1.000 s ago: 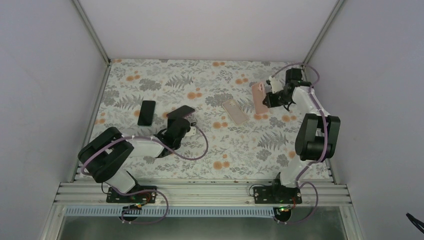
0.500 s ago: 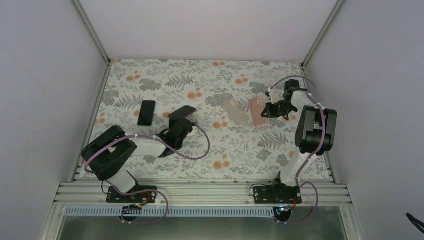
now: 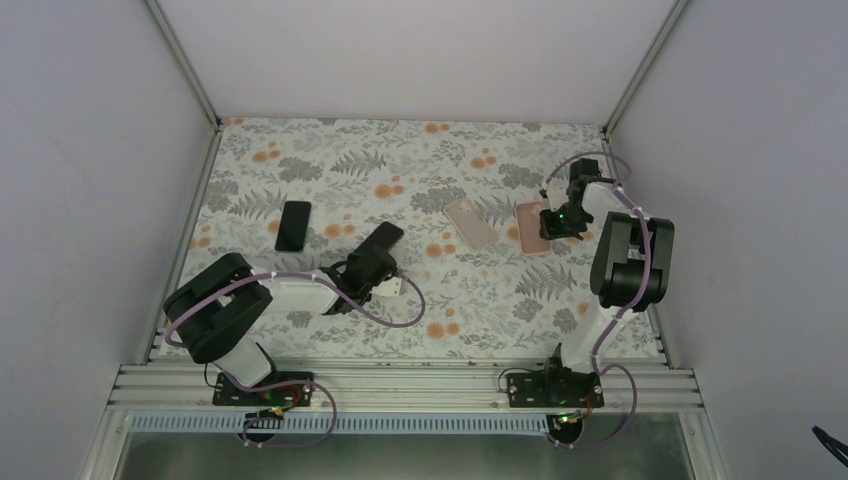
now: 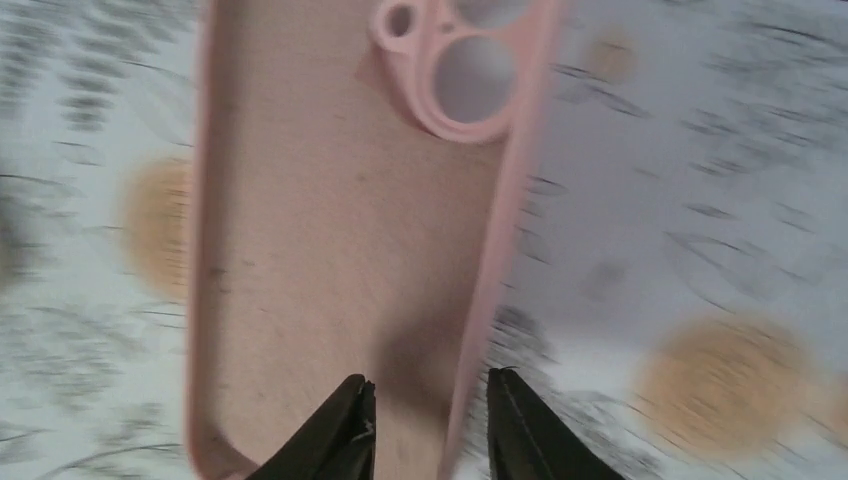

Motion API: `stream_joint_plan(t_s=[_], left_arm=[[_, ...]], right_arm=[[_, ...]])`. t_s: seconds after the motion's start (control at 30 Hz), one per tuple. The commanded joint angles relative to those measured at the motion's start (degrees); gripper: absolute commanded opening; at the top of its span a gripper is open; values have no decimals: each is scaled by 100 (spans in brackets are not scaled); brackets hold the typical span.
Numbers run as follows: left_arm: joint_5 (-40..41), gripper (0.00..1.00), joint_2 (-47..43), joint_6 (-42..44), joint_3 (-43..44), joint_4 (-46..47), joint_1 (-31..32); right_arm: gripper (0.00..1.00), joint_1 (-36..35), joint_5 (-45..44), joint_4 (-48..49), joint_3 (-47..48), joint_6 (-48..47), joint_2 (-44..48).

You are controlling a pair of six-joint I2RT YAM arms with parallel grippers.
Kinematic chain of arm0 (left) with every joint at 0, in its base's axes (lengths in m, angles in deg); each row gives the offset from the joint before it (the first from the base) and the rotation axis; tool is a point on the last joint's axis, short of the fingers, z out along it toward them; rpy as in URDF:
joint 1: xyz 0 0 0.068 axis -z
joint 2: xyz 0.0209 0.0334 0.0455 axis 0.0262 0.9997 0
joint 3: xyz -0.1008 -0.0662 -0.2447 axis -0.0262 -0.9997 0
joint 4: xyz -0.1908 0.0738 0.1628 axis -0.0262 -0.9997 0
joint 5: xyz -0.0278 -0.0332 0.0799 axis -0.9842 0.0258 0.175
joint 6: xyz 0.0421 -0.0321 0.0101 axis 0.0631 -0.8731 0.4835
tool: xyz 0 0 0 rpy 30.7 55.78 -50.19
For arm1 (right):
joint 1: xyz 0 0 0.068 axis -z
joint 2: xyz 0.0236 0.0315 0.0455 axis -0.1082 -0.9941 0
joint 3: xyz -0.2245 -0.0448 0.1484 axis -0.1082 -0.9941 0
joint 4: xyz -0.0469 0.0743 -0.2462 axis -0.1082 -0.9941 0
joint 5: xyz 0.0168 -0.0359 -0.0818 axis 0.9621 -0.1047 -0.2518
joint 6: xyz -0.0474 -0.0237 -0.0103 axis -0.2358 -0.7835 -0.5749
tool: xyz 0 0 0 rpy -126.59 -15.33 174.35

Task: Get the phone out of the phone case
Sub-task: Place the phone case at the center of the board, then reset both arms

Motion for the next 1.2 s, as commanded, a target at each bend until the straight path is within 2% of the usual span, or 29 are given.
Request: stream_joint_plan(t_s=[0.0,0.1,0.2,0.23,0.3,0.37,0.5,0.6,0.7,0.8,0.87,0.97,1.17], left_arm=[[-672,33,25,-235,207,-1323,195],[-909,39,199,-406,373,-1762,282],[-1485,51,238,-655,692,-2480,404],[-1749,58,248,-743,852,-2795,436],[-2301,81,262,-937,1262,-3387,489],[-2799,89,224,-1139,1714,-3840,515],[-3908,100,9,-1331,2934,-4744,500],[-4678,100,-159,-1591,4055,-5215,209],[-5599,100,-240,-1985,5212,-5403,-481],[-5669,100,-385,-2421,5824,-5100,-1178],[-5532,100,-642,-2666,5732,-4520,-1664],[-4995,100,-1171,-3110,5144,-3638,-2504],[-5241,100,-2350,-3693,3655,-2486,-4664]], right_arm=[[33,102,-1739,25,23,-216,556],[44,75,-2480,-234,201,-283,867],[70,-1,-3091,-599,365,-472,1270],[76,-10,-3288,-723,435,-525,1419],[86,-40,-3622,-886,605,-653,1690],[99,-49,-3788,-972,908,-769,1961],[100,-78,-3432,-955,1742,-859,2495],[100,-106,-2638,-847,2415,-633,2792],[100,-121,-1766,-450,2345,-377,3271],[100,-124,-981,233,1734,17,3847],[100,-120,-420,727,1128,218,4287],[100,-120,383,1401,212,414,4857],[100,-118,1310,2080,-940,436,5384]])
